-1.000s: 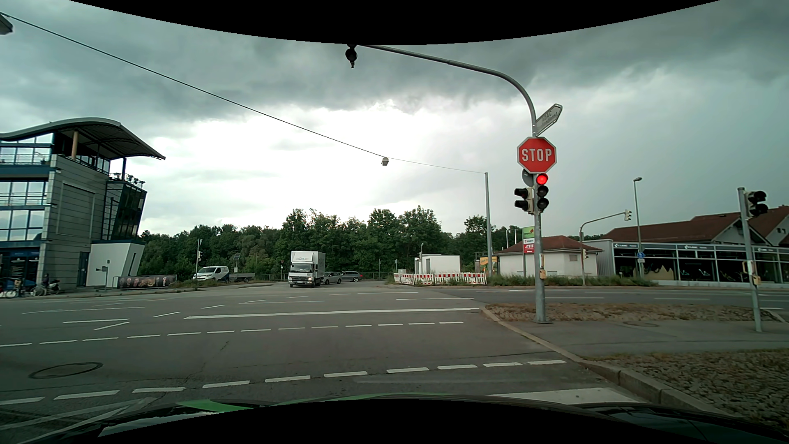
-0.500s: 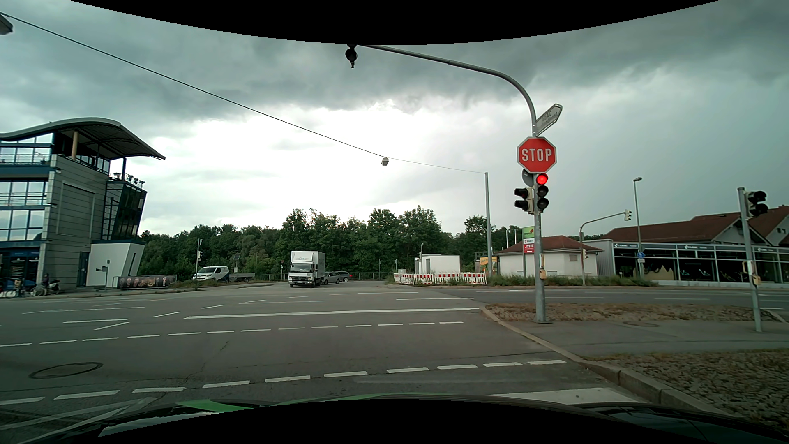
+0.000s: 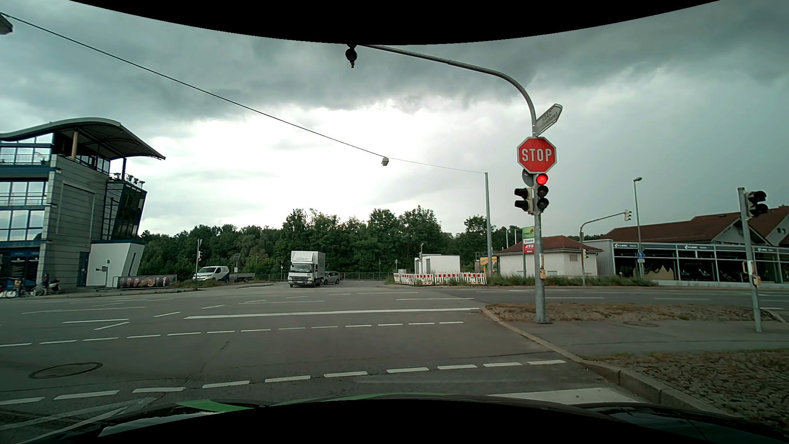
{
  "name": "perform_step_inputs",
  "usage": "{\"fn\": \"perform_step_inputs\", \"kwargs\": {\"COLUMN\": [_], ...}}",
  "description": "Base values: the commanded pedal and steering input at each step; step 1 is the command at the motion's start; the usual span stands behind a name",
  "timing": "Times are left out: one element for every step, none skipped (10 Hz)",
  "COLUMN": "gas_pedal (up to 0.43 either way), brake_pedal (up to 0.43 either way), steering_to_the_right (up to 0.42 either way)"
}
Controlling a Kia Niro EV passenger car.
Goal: Follow the waypoints while adhering to traffic rules and regulations
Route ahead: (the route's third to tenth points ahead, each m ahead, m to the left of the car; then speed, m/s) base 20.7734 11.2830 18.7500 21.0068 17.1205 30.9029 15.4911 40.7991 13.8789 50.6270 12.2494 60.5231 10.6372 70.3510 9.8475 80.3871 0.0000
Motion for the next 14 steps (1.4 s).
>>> {"fn": "perform_step_inputs", "kwargs": {"gas_pedal": [0.000, 0.000, 0.000, 0.000, 0.000, 0.000, 0.000, 0.000, 0.000, 0.000, 0.000, 0.000, 0.000, 0.000], "brake_pedal": [0.329, 0.329, 0.323, 0.329, 0.323, 0.323, 0.323, 0.311, 0.061, 0.000, 0.000, 0.000, 0.000, 0.000], "steering_to_the_right": [-0.095, -0.095, -0.095, -0.095, -0.095, -0.095, -0.095, -0.095, -0.094, -0.095, -0.095, -0.095, -0.095, -0.095]}}
